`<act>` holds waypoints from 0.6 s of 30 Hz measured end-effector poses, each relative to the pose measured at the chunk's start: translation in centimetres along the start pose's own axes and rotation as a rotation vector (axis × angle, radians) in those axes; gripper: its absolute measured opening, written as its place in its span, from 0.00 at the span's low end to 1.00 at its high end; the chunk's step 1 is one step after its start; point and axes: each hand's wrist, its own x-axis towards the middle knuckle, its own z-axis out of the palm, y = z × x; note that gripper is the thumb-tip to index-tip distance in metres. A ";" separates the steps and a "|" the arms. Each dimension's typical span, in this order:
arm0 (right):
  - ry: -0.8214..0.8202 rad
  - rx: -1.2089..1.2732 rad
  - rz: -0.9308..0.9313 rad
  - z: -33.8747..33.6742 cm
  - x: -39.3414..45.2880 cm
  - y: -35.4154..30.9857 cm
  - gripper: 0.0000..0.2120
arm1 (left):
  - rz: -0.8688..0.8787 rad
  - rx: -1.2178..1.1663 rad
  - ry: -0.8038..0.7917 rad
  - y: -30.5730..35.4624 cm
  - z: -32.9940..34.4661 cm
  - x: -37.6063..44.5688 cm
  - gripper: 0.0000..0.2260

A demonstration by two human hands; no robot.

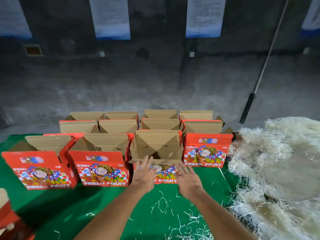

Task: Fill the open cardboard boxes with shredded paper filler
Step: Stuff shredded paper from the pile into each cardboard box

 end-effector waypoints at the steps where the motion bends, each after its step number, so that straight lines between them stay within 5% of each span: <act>1: -0.003 -0.026 -0.001 0.4 0.2 0.2 0.36 | 0.005 0.055 0.000 0.4 0.5 0.5 0.26; 7: -0.016 -0.100 0.006 2.3 2.6 -0.2 0.37 | 0.057 0.222 0.029 0.5 3.6 4.1 0.32; 18: 0.394 0.288 -0.001 0.3 -2.7 3.7 0.17 | 0.198 -0.333 0.217 2.5 1.8 0.4 0.23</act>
